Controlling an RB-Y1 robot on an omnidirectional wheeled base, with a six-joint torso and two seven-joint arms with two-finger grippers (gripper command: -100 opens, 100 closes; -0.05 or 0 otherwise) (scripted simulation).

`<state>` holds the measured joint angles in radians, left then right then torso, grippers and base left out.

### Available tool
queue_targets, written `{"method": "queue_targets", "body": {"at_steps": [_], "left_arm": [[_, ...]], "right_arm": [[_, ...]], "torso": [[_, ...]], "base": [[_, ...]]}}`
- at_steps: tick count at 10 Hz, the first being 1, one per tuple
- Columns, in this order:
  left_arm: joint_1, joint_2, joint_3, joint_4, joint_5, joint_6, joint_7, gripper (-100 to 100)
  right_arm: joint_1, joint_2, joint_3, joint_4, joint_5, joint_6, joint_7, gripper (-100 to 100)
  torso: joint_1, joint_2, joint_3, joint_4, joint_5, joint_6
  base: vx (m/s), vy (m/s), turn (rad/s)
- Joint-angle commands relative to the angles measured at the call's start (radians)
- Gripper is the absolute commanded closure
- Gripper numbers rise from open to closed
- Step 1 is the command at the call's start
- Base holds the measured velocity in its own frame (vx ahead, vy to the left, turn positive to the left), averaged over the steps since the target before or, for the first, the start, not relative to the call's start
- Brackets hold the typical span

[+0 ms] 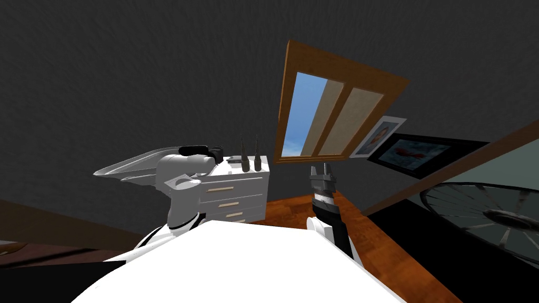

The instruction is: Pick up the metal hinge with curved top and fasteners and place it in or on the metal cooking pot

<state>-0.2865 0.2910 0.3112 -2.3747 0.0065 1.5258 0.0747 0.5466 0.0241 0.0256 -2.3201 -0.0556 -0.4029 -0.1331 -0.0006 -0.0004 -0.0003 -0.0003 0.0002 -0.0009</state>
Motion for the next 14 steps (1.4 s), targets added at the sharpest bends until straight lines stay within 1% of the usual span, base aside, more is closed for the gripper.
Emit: {"method": "queue_targets", "body": {"at_steps": [1, 2, 3, 4, 5, 8, 10, 11, 12, 13, 14], "left_arm": [[-0.017, 0.011, 0.000, 0.010, 0.004, 0.050, 0.012, -100], [-0.017, 0.011, 0.000, 0.010, 0.004, 0.055, 0.012, -100], [-0.030, 0.020, 0.001, 0.019, 0.007, 0.093, 0.022, -100], [-0.040, 0.028, 0.001, 0.029, 0.011, 0.121, 0.030, -100], [-0.040, 0.028, 0.001, 0.029, 0.011, 0.128, 0.030, -100], [-0.056, 0.043, -0.001, 0.057, 0.019, 0.208, 0.050, -100], [-0.049, 0.044, -0.005, 0.078, 0.024, 0.245, 0.059, -100], [-0.045, 0.044, 0.001, 0.069, 0.027, 0.227, 0.054, -100], [-0.043, 0.043, 0.001, 0.069, 0.027, 0.230, 0.055, 0], [-0.041, 0.041, -0.001, 0.095, 0.025, 0.200, 0.054, -100], [-0.040, 0.039, -0.003, 0.109, 0.023, 0.185, 0.054, -100]], "right_arm": [[0.000, 0.000, 0.000, 0.000, 0.000, 0.000, 0.000, 0], [0.000, 0.000, 0.000, 0.000, 0.000, 0.000, 0.000, 0], [0.000, 0.000, 0.000, 0.000, 0.000, 0.000, 0.000, 0], [0.000, 0.000, 0.000, 0.000, 0.000, 0.000, 0.000, 0], [0.000, 0.000, 0.000, 0.000, 0.000, 0.000, 0.000, 0], [0.000, 0.000, 0.000, 0.000, 0.000, 0.000, 0.000, 0], [0.000, 0.000, 0.000, 0.000, 0.000, 0.000, 0.000, 0], [0.000, 0.000, 0.000, 0.000, 0.000, 0.000, 0.000, 0], [0.000, 0.000, 0.000, 0.000, 0.000, 0.000, 0.000, 0], [0.000, 0.000, 0.000, 0.000, 0.000, 0.000, 0.000, 0], [0.000, 0.000, 0.000, 0.000, 0.000, 0.000, 0.000, 0]], "torso": [[0.000, 0.000, 0.000, 0.000, 0.000, 0.000], [0.000, 0.000, 0.000, 0.000, 0.000, 0.000], [0.000, 0.000, 0.000, 0.000, 0.000, 0.000], [0.000, 0.000, 0.000, 0.000, 0.000, 0.000], [0.000, 0.000, 0.000, 0.000, 0.000, 0.000], [0.000, 0.000, 0.000, 0.000, 0.000, 0.000], [0.000, 0.000, 0.000, 0.000, 0.000, 0.000], [0.000, 0.000, 0.000, 0.000, 0.000, 0.000], [0.000, 0.000, 0.000, 0.000, 0.000, 0.000], [0.000, 0.000, 0.000, 0.000, 0.000, 0.000], [0.001, 0.000, 0.000, 0.000, 0.000, 0.000]], "base": [[0.001, -0.005, -0.035], [0.000, -0.004, -0.023], [0.001, -0.006, -0.035], [0.002, -0.008, -0.050], [0.002, -0.005, -0.016], [0.003, -0.006, -0.033], [0.004, -0.005, -0.022], [0.000, 0.000, 0.000], [0.000, 0.000, 0.000], [0.008, 0.007, 0.003], [0.021, 0.013, 0.003]]}}
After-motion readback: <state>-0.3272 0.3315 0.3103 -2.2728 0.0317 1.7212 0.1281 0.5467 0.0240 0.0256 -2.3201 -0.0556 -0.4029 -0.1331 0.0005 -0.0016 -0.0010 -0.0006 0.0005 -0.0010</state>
